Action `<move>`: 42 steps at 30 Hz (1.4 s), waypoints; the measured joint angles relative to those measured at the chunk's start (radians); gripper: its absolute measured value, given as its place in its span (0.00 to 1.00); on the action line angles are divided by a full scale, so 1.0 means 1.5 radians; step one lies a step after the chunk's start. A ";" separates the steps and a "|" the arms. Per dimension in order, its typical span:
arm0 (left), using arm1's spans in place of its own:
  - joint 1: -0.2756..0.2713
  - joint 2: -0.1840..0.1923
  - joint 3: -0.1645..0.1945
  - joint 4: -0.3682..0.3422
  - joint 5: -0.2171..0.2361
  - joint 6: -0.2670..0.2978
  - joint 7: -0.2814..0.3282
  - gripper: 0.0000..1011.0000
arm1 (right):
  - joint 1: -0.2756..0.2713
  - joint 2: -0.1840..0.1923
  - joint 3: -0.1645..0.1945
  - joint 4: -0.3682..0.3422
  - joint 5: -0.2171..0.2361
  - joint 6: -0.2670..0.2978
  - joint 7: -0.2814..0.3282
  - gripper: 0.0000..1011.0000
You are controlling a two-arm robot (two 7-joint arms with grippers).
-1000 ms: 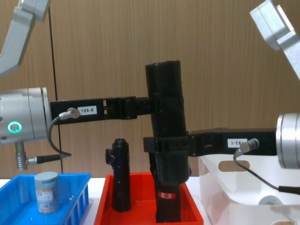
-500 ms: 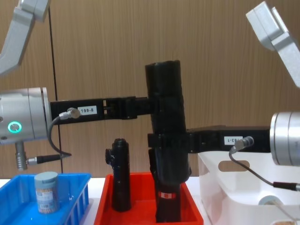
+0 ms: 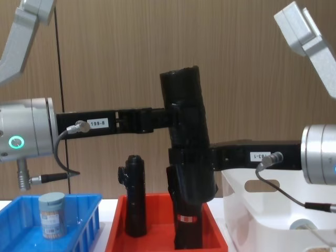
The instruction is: Pick the cotton swabs from the blue box and place them into the white box.
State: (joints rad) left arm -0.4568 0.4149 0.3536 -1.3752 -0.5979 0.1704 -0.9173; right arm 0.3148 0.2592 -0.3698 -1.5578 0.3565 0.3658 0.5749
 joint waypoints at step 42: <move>0.000 0.000 0.000 0.000 0.000 0.000 -0.001 0.99 | 0.003 0.022 0.007 0.015 0.028 -0.023 -0.010 0.40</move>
State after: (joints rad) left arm -0.4567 0.4149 0.3537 -1.3752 -0.5979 0.1705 -0.9188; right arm 0.3190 0.2916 -0.3589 -1.5349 0.3980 0.3318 0.5604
